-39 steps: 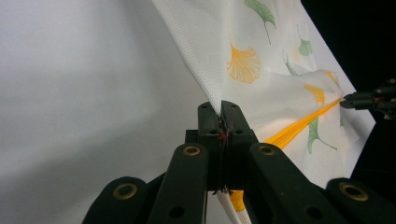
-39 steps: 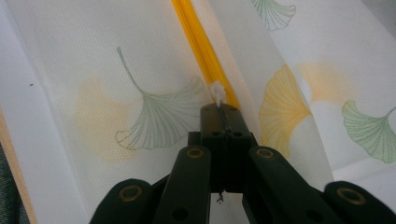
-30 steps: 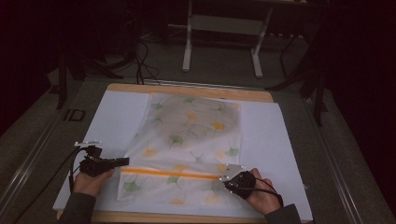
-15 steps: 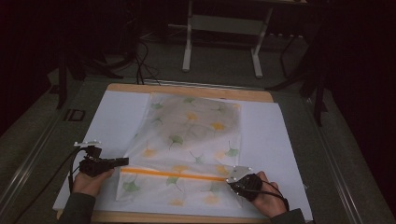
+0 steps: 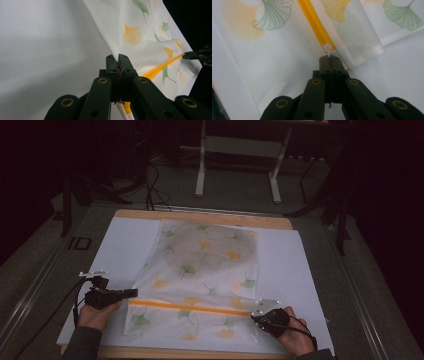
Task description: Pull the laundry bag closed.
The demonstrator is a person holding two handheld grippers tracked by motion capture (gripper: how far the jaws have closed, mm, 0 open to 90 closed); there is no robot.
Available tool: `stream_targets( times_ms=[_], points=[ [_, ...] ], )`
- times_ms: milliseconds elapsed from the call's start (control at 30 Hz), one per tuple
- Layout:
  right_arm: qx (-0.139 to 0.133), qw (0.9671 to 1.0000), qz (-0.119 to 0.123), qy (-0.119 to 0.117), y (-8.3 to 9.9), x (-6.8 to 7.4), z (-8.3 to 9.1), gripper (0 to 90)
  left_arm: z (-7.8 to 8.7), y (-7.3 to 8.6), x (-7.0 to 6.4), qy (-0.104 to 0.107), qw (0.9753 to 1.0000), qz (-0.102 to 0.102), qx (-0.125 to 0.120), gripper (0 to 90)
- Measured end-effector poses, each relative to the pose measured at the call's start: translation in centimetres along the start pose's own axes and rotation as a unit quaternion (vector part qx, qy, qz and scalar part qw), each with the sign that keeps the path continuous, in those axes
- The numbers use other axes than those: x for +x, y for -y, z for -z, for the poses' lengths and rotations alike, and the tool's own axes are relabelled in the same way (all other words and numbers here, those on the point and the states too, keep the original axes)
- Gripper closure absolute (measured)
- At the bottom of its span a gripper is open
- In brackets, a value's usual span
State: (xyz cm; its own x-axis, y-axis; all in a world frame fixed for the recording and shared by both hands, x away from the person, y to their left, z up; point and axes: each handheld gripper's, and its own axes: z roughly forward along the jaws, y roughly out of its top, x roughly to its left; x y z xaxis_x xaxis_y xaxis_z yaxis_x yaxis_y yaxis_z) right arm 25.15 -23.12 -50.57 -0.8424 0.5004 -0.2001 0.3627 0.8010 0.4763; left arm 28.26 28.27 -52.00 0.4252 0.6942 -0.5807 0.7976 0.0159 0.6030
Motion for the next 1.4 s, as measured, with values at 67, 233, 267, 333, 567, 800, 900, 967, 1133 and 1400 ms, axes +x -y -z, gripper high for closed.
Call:
stream_targets(
  times_ms=[67,233,267,333,567,800,900,967,1133,1400],
  points=[
    [-0.003,1.0,-0.005,-0.001,0.1,0.0,0.0,90.0,0.0,0.0,0.0,0.0,1.0,0.0,-0.001,89.0],
    [-0.005,1.0,-0.008,0.002,0.1,0.0,0.0,90.0,-0.1,0.0,-0.1,-0.003,1.0,-0.002,0.002,88.8],
    [-0.006,0.9999,-0.008,0.003,0.1,0.0,-0.1,90.0,-0.1,0.0,-0.1,-0.005,1.0,-0.005,0.004,88.4],
    [-0.008,0.9999,-0.007,-0.006,0.1,0.1,-0.2,87.1,-0.1,0.0,-0.1,-0.008,0.9999,-0.007,0.005,87.3],
    [-0.038,0.9987,-0.031,-0.012,0.0,0.0,-0.1,74.7,0.5,0.2,0.0,-0.029,0.9995,-0.009,-0.007,74.5],
    [-0.066,0.9963,-0.055,-0.009,0.2,-0.5,0.3,66.0,1.0,0.3,0.1,-0.057,0.9979,-0.01,-0.029,65.8],
    [-0.087,0.9933,-0.075,-0.009,0.4,-0.8,0.6,63.9,1.0,0.3,0.0,-0.07,0.9967,-0.016,-0.036,64.9],
    [-0.094,0.9914,-0.09,0.0,0.4,-1.1,0.6,63.1,1.0,0.3,-0.1,-0.081,0.9957,-0.021,-0.041,64.2],
    [-0.109,0.986,-0.125,0.018,1.0,-1.6,0.5,61.2,1.1,0.5,-0.3,-0.125,0.9896,-0.032,-0.064,64.4],
    [-0.107,0.9801,-0.165,0.029,1.9,-2.4,0.1,60.9,1.1,0.7,-0.6,-0.176,0.9794,-0.057,-0.08,64.2]
  ],
)
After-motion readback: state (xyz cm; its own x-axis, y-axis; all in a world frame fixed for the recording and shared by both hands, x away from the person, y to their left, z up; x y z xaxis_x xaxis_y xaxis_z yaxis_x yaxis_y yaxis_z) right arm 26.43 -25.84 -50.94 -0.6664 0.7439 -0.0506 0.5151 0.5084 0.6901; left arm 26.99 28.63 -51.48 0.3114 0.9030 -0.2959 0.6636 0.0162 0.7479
